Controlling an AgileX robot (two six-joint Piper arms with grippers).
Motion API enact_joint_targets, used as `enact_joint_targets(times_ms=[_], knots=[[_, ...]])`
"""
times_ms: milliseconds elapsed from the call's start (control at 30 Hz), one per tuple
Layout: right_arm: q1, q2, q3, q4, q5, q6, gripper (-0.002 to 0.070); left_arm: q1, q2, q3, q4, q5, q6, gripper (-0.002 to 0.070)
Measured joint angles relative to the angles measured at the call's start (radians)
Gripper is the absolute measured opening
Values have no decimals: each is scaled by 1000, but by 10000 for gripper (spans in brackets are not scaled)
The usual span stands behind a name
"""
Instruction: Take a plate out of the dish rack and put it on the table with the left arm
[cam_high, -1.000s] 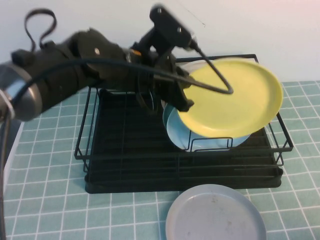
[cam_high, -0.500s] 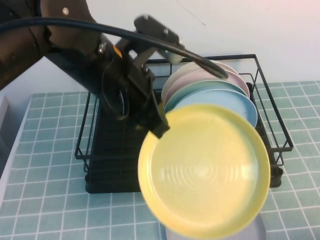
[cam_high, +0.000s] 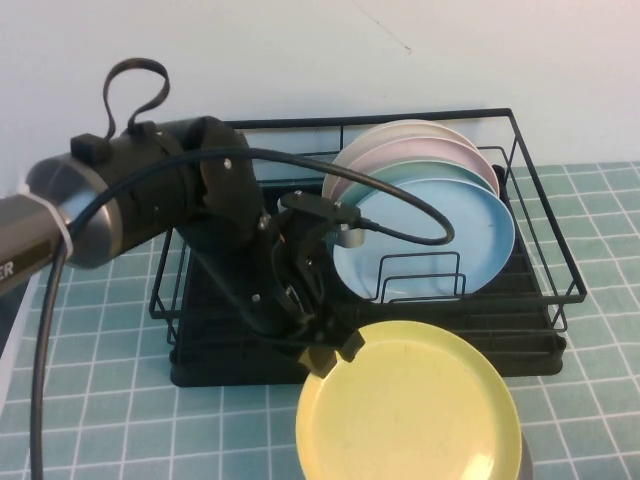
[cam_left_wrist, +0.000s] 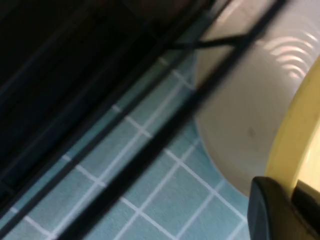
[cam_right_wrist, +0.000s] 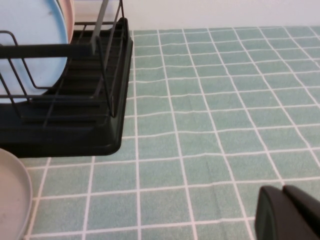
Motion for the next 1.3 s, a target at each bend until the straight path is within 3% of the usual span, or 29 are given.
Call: enact_joint_targets(times_ms=[267, 500, 667, 833, 967, 1100, 1233, 1300], knots=[[0, 0, 0, 0, 0, 0, -1, -99, 25, 10, 118, -129, -233, 4], [0, 0, 0, 0, 0, 0, -1, -134, 39, 10, 242, -135, -376, 24], [0, 0, 0, 0, 0, 0, -1, -134, 39, 10, 268, -135, -389, 117], [0, 0, 0, 0, 0, 0, -1, -134, 19, -5, 271, -100, -388, 293], [0, 0, 0, 0, 0, 0, -1, -134, -20, -56, 286, -36, -359, 353], [0, 0, 0, 0, 0, 0, -1, -134, -105, -101, 294, 7, -304, 299], [0, 0, 0, 0, 0, 0, -1, -134, -239, -102, 280, 7, -222, 92], [0, 0, 0, 0, 0, 0, -1, -134, -310, -102, 261, -7, -205, 42]])
